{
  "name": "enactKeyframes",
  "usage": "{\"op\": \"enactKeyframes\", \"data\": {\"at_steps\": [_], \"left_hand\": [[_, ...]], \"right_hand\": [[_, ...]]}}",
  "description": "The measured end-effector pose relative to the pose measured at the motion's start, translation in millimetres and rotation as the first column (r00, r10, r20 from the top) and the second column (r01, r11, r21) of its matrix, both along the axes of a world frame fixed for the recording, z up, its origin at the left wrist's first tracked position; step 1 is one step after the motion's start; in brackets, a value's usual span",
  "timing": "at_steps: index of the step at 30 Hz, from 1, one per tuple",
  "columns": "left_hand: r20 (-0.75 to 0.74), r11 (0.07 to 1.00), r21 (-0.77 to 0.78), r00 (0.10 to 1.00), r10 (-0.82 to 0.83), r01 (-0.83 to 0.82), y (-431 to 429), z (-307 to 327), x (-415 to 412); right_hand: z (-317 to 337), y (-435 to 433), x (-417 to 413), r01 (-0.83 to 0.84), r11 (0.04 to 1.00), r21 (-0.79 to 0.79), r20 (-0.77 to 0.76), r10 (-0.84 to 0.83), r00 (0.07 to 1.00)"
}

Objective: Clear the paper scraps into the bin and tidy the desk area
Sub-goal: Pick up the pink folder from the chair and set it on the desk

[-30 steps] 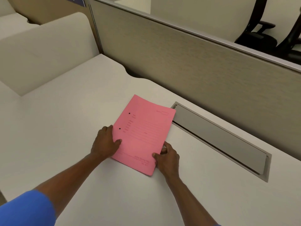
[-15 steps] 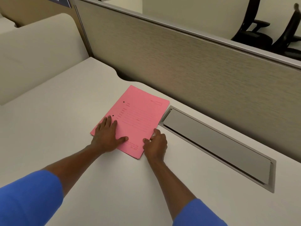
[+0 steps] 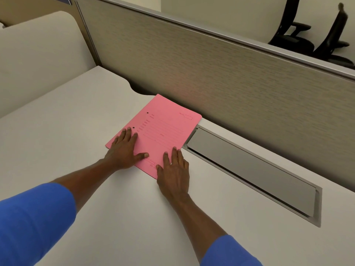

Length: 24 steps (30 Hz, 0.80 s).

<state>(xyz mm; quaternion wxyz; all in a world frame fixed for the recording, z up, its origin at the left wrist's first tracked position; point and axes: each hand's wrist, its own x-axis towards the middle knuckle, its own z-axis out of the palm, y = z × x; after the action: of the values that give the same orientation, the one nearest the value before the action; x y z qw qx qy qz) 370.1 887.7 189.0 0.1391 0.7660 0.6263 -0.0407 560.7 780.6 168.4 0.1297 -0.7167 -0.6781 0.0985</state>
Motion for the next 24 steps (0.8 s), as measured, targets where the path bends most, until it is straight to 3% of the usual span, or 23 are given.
{"op": "enactKeyframes", "data": {"at_steps": [12,15,19,24], "left_hand": [[-0.040,1.000,-0.023,0.999,-0.009,0.008,3.7,2.9,2.8],[-0.002,0.998,0.055,1.000,-0.005,0.005,-3.5,11.0,5.0],[0.100,0.985,0.163,0.994,0.045,-0.061,-38.3,18.7,3.7],[0.078,0.987,0.148,0.996,0.046,-0.057,-122.4,12.9,-14.1]], "right_hand": [[1.0,8.3,-3.5,0.011,0.999,-0.048,0.032,-0.009,0.999],[3.2,2.1,-4.1,0.045,0.999,-0.021,-0.007,-0.045,0.999],[2.0,-28.1,-7.1,0.048,0.995,0.083,-0.010,-0.048,0.999],[8.8,-81.0,-20.0,0.022,0.998,0.057,-0.022,-0.021,1.000]]}}
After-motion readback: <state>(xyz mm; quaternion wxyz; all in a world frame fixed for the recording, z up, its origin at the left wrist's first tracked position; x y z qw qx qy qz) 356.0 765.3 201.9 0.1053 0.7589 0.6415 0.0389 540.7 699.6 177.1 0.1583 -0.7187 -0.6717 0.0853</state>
